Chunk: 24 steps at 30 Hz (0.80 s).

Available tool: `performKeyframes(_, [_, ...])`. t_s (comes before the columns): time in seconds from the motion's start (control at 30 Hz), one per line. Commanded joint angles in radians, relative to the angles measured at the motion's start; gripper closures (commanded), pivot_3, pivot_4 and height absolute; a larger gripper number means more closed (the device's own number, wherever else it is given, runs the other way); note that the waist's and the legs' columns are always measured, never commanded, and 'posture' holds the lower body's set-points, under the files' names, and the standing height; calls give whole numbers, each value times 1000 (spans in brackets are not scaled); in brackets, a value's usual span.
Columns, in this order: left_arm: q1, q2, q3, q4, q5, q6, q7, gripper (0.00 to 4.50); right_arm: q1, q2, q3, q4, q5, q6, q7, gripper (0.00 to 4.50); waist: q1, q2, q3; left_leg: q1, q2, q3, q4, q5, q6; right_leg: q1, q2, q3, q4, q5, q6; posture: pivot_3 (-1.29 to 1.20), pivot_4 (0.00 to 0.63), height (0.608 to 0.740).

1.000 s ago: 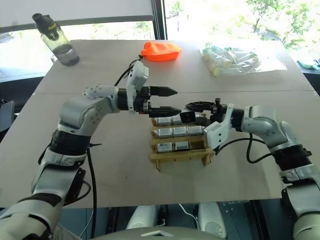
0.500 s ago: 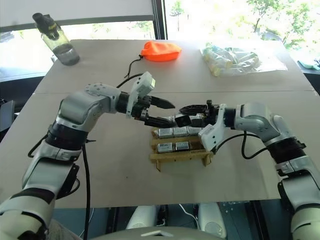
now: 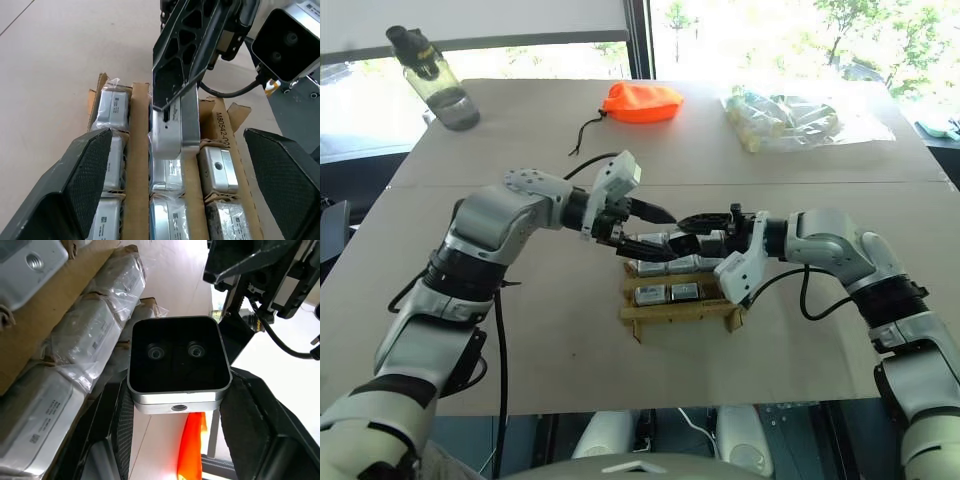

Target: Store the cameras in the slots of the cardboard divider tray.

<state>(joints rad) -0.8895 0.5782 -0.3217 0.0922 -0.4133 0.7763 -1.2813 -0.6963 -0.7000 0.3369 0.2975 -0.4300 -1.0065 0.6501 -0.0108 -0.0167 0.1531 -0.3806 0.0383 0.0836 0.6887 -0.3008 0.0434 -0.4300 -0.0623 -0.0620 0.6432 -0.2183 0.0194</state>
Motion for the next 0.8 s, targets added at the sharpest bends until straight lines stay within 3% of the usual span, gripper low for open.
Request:
performKeyframes(0.03, [-14, -8, 25, -12, -2, -12, 3, 1180, -26, 2, -13, -18, 27, 3, -16, 2623, 0, 0, 0, 0, 0, 0, 0, 0, 0, 0, 0, 0, 0, 0, 0, 0, 150, 740])
performKeyframes(0.2, [1, -4, 16, -33, -6, -2, -5, 3468, -27, 4, -12, -17, 26, 5, -20, 2623, 0, 0, 0, 0, 0, 0, 0, 0, 0, 0, 0, 0, 0, 0, 0, 0, 150, 740])
performKeyframes(0.23, [0, -4, 16, -32, -5, -3, -6, 3758, -28, 4, -12, -15, 26, 5, -20, 2623, 0, 0, 0, 0, 0, 0, 0, 0, 0, 0, 0, 0, 0, 0, 0, 0, 150, 740])
performKeyframes(0.33, [-5, -9, 16, -24, -1, -6, -4, 3830, -21, -1, -15, -31, 47, 28, -8, 2623, 0, 0, 0, 0, 0, 0, 0, 0, 0, 0, 0, 0, 0, 0, 0, 0, 150, 740])
performKeyframes(0.43, [-7, -14, 13, -17, 6, -14, -4, 3830, -9, -8, -17, -61, 105, 76, 26, 1218, 0, 0, 0, 0, 0, 0, 0, 0, 0, 0, 0, 0, 0, 0, 0, 0, 150, 740])
performKeyframes(0.47, [-8, -16, 12, -16, 10, -18, -4, 3830, -7, -9, -21, -66, 117, 77, 24, 502, 0, 0, 0, 0, 0, 0, 0, 0, 0, 0, 0, 0, 0, 0, 0, 0, 150, 740])
performKeyframes(0.5, [-8, -19, 12, -16, 14, -22, -2, 3830, -3, -14, -26, -70, 129, 88, 27, 147, 1, 0, 0, 0, 0, 0, 0, 0, 0, 0, 0, 0, 0, 0, 0, 0, 150, 740])
performKeyframes(0.63, [-6, -28, 8, -34, 26, -39, 4, 3830, 43, -67, -49, -103, 212, 143, 67, 0, 4, 0, 0, -1, 0, -1, 0, 0, 0, 0, 0, -1, 0, 0, 0, 0, 150, 740])
performKeyframes(0.8, [-10, -50, 31, -77, 13, -34, 33, 3830, 271, -233, -167, -334, 613, 467, 215, 0, 22, 0, 1, -3, 0, -4, 1, 0, 0, 0, -2, -2, -1, 0, 0, 0, 150, 740])
